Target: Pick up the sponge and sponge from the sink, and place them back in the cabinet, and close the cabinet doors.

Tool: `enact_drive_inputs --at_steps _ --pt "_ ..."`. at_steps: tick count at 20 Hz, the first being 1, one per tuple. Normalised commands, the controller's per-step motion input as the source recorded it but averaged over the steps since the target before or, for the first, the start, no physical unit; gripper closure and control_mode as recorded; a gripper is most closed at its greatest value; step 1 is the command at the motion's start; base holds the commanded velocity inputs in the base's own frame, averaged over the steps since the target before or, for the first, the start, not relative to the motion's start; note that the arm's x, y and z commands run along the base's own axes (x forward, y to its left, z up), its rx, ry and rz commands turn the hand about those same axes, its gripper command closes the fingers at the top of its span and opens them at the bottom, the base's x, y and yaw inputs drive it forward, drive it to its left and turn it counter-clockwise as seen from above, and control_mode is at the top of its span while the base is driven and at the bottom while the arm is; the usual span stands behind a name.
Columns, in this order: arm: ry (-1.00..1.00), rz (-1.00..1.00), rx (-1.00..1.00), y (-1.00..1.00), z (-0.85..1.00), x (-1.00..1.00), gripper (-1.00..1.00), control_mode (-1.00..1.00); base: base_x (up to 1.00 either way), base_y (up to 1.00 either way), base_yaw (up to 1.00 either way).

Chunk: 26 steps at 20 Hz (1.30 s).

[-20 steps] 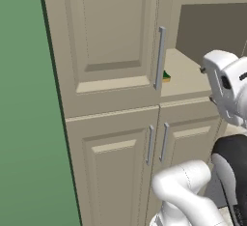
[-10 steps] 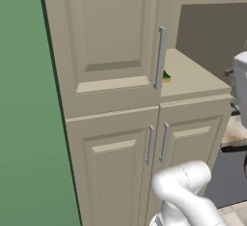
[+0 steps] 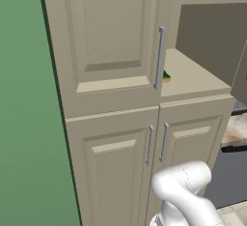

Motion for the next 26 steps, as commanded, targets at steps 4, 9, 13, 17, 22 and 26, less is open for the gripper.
enact_drive_inputs --at_steps 4,9,13,17,22,26 --pt "0.00 0.00 0.06 -0.29 0.00 -0.19 -1.00 -1.00 0.00 0.00 0.00" --pt "-0.03 0.00 0.04 -0.32 -0.01 -0.14 -1.00 -1.00 0.00 0.00 0.00" --pt "-0.06 0.00 0.00 -0.29 -0.07 -0.13 -1.00 -1.00 0.00 0.00 0.00" --pt "-0.05 0.00 0.00 -0.26 -0.10 -0.08 -1.00 -1.00 0.00 0.00 0.00" --pt "-0.05 0.00 0.01 -0.29 -0.11 -0.11 -1.00 -1.00 0.00 0.00 0.00" --pt "-0.06 0.00 0.01 -0.27 -0.19 -0.14 -1.00 -1.00 0.00 0.00 0.00"
